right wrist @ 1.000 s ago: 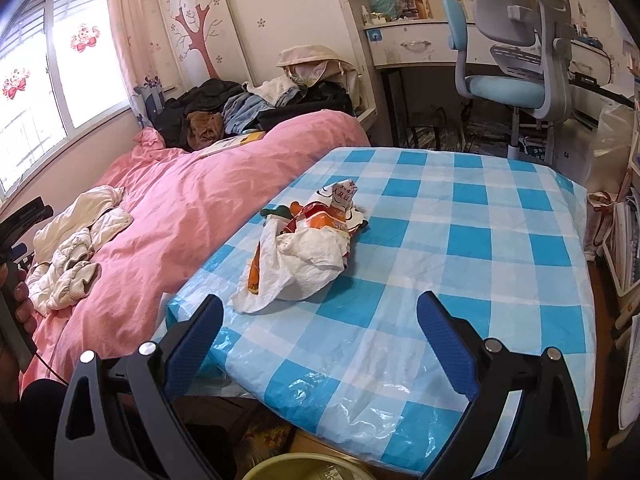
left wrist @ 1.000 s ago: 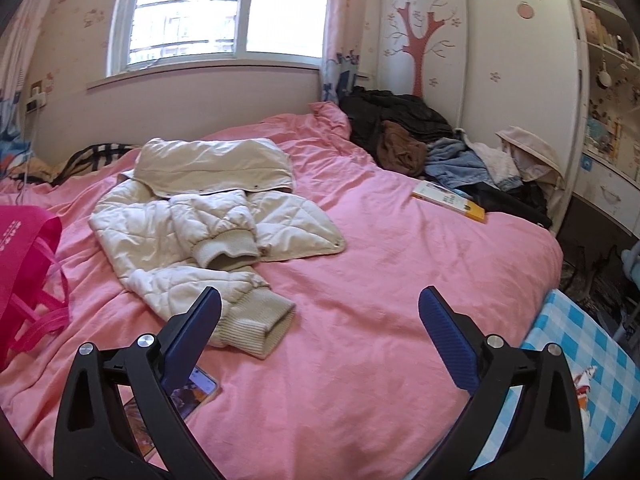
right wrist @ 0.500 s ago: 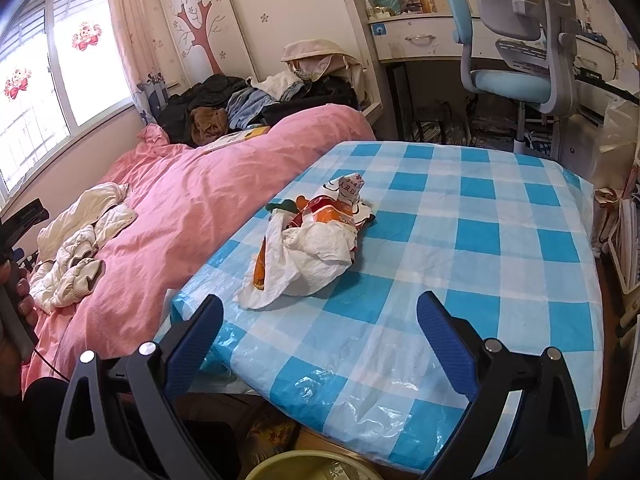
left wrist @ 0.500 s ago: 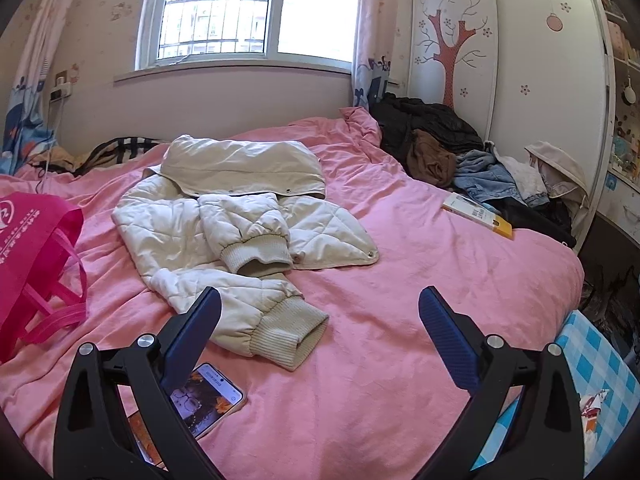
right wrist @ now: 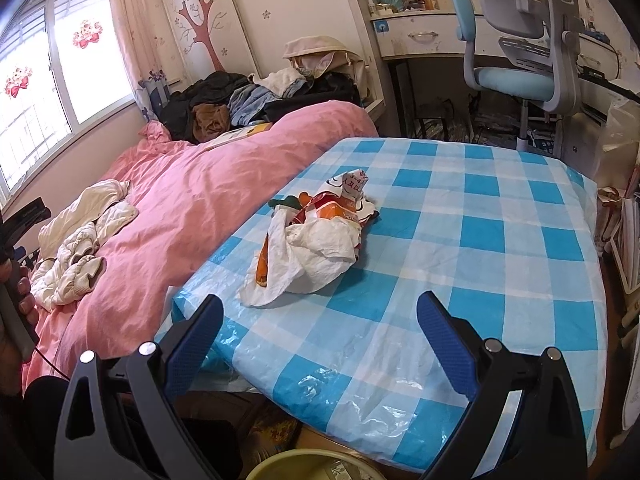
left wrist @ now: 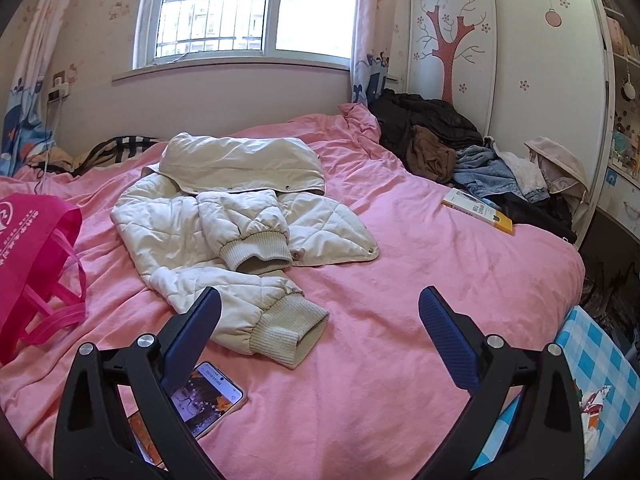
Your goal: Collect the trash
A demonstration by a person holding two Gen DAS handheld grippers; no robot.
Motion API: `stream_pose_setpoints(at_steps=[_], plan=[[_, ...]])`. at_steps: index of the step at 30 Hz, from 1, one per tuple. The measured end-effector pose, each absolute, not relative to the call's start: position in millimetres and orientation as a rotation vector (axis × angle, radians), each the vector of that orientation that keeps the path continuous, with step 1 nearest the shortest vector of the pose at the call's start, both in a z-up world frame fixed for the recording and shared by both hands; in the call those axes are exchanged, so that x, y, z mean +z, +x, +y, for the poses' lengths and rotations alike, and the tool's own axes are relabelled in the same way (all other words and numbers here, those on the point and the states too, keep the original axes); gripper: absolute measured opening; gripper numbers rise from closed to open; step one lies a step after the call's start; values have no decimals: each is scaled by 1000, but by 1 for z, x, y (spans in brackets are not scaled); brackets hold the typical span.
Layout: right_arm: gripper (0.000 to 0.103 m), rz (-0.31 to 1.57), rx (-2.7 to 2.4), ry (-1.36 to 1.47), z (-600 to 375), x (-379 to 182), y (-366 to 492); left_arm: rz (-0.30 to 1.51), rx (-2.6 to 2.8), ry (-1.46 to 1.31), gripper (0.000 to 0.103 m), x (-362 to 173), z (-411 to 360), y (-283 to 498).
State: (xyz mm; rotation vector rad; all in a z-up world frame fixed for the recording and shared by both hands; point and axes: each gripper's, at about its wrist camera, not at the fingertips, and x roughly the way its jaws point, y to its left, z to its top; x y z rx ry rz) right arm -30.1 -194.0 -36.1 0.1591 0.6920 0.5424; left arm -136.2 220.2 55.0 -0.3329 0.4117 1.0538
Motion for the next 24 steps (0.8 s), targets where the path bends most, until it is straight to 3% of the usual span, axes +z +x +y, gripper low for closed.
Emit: stream_pose_setpoints(at_steps=[24], plan=[[93, 710, 555, 151, -188, -40, -29, 424, 1044, -338, 96, 47, 222, -135]])
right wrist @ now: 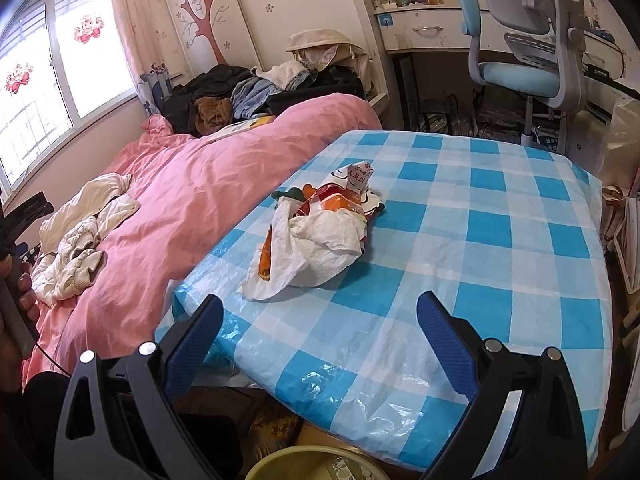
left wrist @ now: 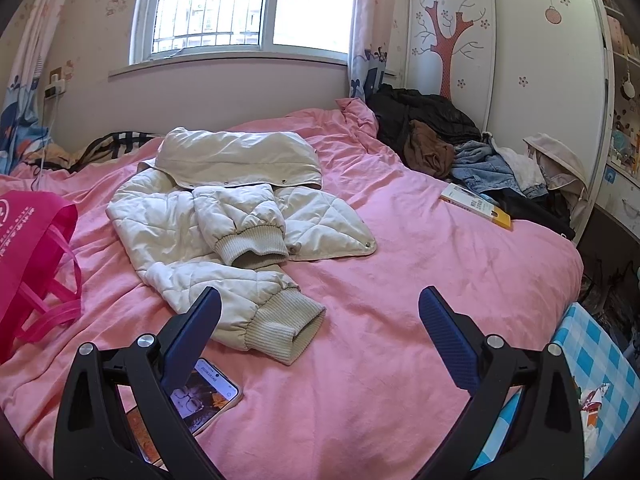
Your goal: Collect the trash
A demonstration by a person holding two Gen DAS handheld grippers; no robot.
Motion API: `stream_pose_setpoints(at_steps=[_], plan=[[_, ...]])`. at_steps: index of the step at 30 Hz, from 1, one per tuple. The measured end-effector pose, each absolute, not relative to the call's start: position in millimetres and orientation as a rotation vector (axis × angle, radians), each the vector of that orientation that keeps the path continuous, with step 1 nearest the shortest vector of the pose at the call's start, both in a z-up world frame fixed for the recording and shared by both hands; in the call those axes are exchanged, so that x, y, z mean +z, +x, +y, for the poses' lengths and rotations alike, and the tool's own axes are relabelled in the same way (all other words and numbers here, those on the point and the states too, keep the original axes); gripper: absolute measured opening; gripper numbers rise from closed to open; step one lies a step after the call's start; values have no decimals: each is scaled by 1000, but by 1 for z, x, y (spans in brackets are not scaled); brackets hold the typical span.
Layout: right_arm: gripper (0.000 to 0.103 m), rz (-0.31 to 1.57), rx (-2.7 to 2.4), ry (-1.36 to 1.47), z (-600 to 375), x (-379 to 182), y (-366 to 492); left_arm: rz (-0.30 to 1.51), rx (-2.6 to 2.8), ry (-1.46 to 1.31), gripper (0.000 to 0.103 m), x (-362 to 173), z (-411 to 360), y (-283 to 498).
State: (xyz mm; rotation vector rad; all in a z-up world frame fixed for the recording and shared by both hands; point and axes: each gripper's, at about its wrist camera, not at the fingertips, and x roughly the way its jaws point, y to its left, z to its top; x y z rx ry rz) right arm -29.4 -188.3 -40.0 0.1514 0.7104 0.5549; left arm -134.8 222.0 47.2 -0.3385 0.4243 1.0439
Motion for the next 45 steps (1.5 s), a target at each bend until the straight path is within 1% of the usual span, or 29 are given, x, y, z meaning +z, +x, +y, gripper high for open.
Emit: stream_pose_setpoints(at_steps=[35, 45], plan=[[93, 738, 568, 140, -183, -44, -28, 449, 1025, -342, 96, 42, 219, -125], [93, 727, 567, 134, -189, -42, -28, 493, 940, -317, 96, 41, 191, -106]])
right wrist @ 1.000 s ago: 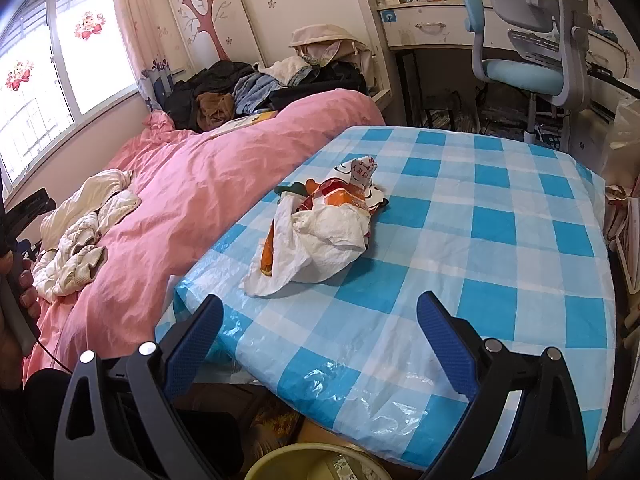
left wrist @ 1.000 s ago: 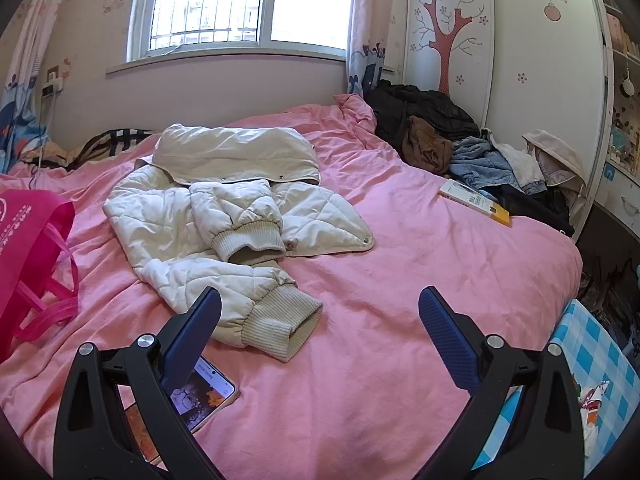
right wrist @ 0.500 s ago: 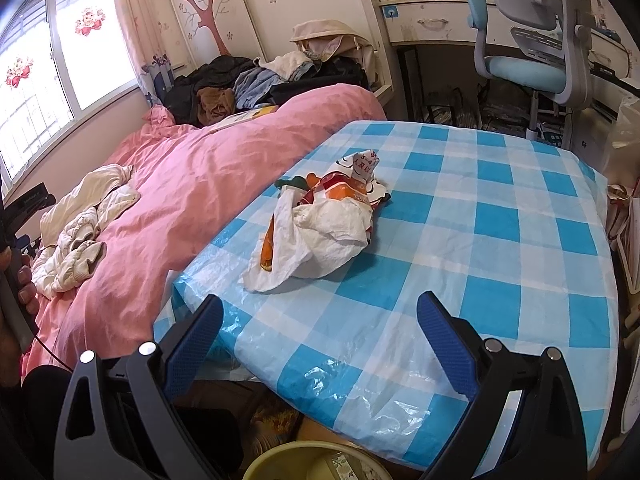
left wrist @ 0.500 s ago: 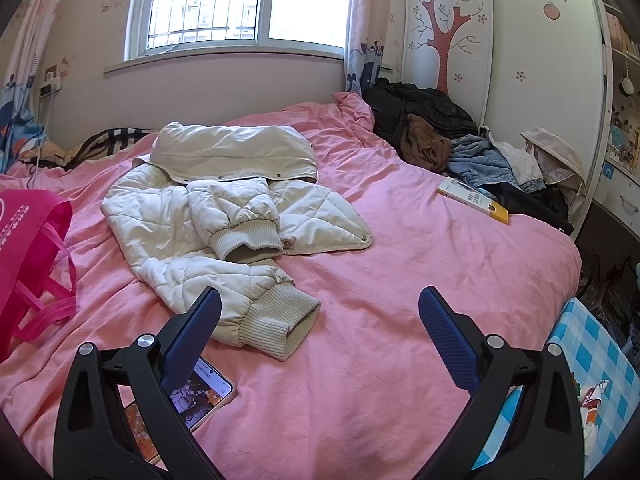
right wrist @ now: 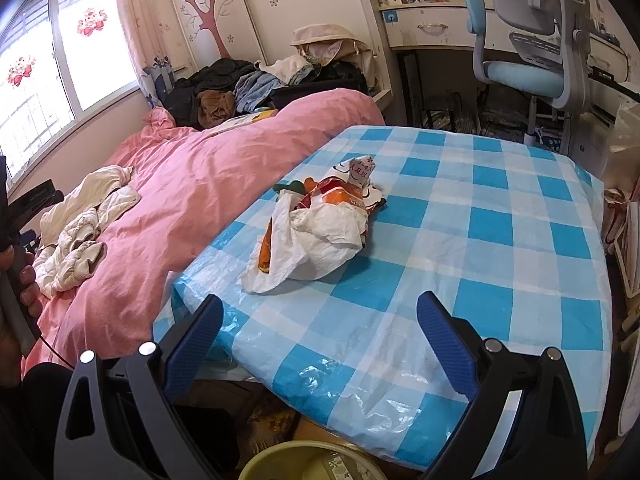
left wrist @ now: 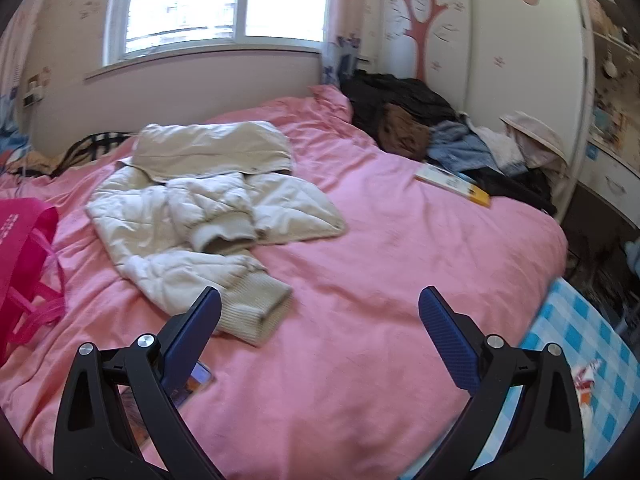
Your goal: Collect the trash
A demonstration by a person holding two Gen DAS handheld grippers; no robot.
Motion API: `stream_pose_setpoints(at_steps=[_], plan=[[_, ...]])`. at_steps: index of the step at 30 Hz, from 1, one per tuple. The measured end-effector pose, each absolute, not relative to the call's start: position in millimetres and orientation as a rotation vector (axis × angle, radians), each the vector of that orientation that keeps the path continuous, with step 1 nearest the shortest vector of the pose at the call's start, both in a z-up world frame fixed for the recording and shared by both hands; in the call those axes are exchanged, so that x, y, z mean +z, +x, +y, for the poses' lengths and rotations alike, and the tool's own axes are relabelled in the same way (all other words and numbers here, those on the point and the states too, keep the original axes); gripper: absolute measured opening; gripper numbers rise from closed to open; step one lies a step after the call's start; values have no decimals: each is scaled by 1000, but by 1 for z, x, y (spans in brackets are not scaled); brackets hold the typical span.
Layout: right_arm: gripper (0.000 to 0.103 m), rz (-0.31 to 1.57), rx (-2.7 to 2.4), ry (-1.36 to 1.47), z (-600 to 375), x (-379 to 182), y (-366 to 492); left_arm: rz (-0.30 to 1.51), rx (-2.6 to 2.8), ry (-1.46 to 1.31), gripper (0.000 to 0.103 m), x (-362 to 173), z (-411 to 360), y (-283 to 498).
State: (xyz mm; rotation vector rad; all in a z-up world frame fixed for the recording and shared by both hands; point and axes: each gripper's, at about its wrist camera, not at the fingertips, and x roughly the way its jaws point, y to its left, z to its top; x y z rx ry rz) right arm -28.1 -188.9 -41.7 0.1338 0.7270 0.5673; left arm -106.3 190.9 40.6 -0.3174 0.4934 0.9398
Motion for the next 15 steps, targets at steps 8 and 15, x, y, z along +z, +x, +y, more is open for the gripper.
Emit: stream_pose_setpoints(at_steps=[8, 15], plan=[[93, 712, 565, 97, -186, -39, -29, 595, 742, -311, 96, 26, 146, -75], [93, 718, 562, 41, -177, -41, -29, 701, 542, -325, 96, 2, 110, -44]])
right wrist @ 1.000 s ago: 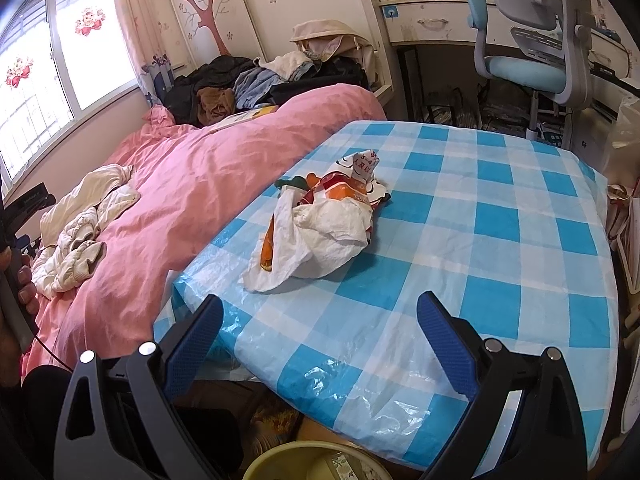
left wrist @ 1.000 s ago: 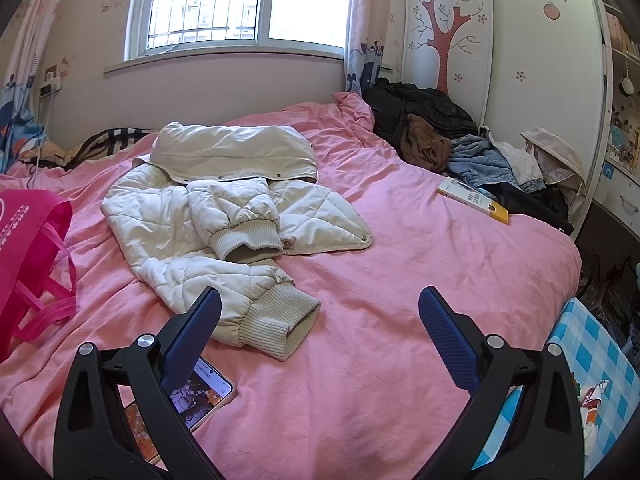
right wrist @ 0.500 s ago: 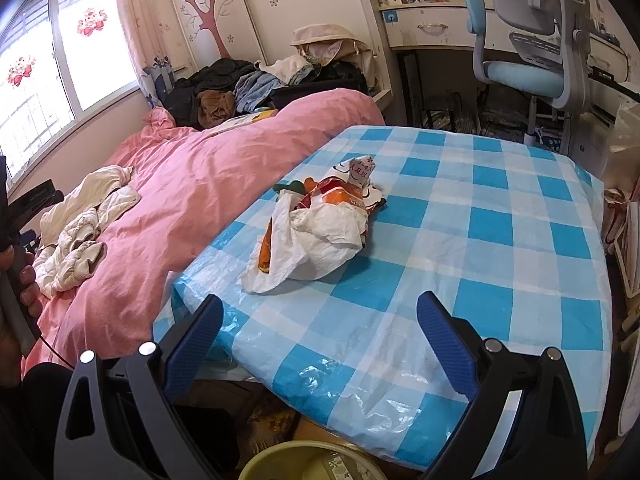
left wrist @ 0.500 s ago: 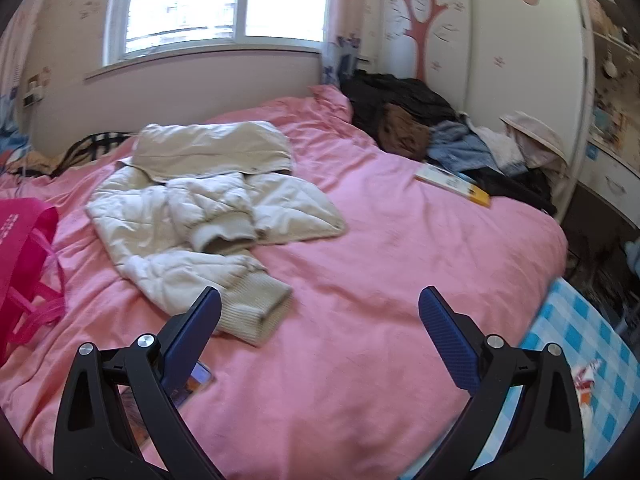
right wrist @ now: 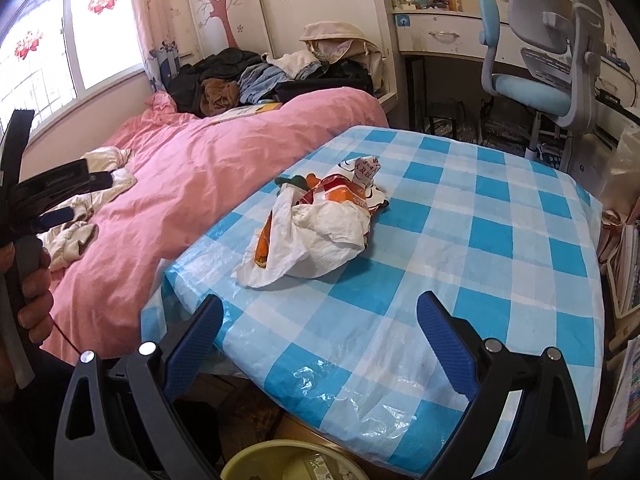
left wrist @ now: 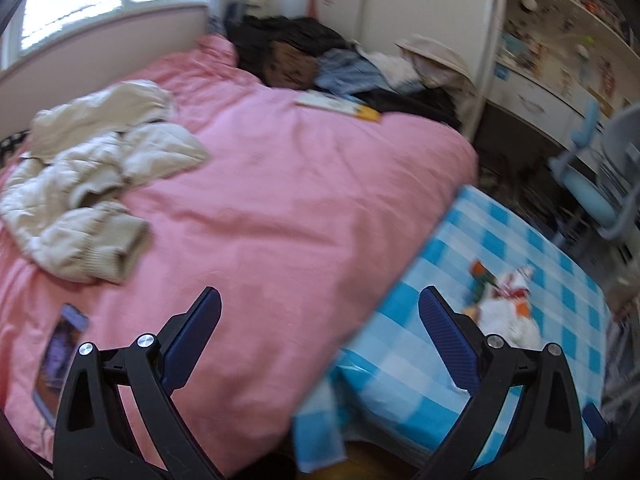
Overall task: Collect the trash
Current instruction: 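Reach the right tool to the white tissue and grasp it, then grasp the orange stick with the left tool while the right tool holds the tissue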
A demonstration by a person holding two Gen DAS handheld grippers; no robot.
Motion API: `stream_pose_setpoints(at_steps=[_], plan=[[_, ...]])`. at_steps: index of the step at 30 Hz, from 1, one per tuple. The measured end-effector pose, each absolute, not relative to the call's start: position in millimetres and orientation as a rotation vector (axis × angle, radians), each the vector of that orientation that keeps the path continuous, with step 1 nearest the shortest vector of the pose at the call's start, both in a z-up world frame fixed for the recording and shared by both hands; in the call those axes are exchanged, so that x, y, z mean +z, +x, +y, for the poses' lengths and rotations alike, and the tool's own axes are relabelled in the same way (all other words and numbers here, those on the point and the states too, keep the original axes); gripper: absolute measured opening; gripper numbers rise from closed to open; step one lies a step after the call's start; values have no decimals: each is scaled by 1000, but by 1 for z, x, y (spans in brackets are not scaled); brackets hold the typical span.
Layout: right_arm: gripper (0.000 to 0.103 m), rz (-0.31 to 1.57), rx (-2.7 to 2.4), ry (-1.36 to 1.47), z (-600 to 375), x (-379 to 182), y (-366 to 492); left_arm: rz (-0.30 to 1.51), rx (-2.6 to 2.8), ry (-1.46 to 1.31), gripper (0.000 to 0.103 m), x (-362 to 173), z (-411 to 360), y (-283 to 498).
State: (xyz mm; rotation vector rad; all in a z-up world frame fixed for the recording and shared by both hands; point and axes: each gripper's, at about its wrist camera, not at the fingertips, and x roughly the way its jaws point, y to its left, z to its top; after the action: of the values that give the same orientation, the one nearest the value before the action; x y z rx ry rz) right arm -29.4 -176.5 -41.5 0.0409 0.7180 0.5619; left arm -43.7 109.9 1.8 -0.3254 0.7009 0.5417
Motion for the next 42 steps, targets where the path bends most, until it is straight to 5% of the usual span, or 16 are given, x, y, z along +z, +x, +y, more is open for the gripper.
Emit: stream_pose_setpoints(at_steps=[8, 13, 19, 22, 24, 28, 39, 42], plan=[[93, 716, 581, -37, -160, -39, -12, 814, 338, -250, 95, -24, 65, 9], [92, 745, 602, -74, -143, -50, 27, 902, 260, -231, 86, -47, 51, 33], [83, 820, 617, 34, -141, -74, 62, 933, 242, -249, 85, -57, 54, 47], [70, 843, 627, 54, -140, -82, 66, 948, 240, -256, 85, -60, 57, 52], [39, 853, 638, 62, -141, -84, 67, 952, 237, -254, 85, -61, 57, 54], [9, 845, 664, 76, -147, -81, 66, 971, 231, -257, 85, -64, 57, 55], [3, 859, 650, -70, -181, -57, 22, 1005, 207, -195, 84, -76, 44, 58], [3, 876, 614, -76, -199, -56, 17, 1017, 202, -169, 78, -82, 39, 65]])
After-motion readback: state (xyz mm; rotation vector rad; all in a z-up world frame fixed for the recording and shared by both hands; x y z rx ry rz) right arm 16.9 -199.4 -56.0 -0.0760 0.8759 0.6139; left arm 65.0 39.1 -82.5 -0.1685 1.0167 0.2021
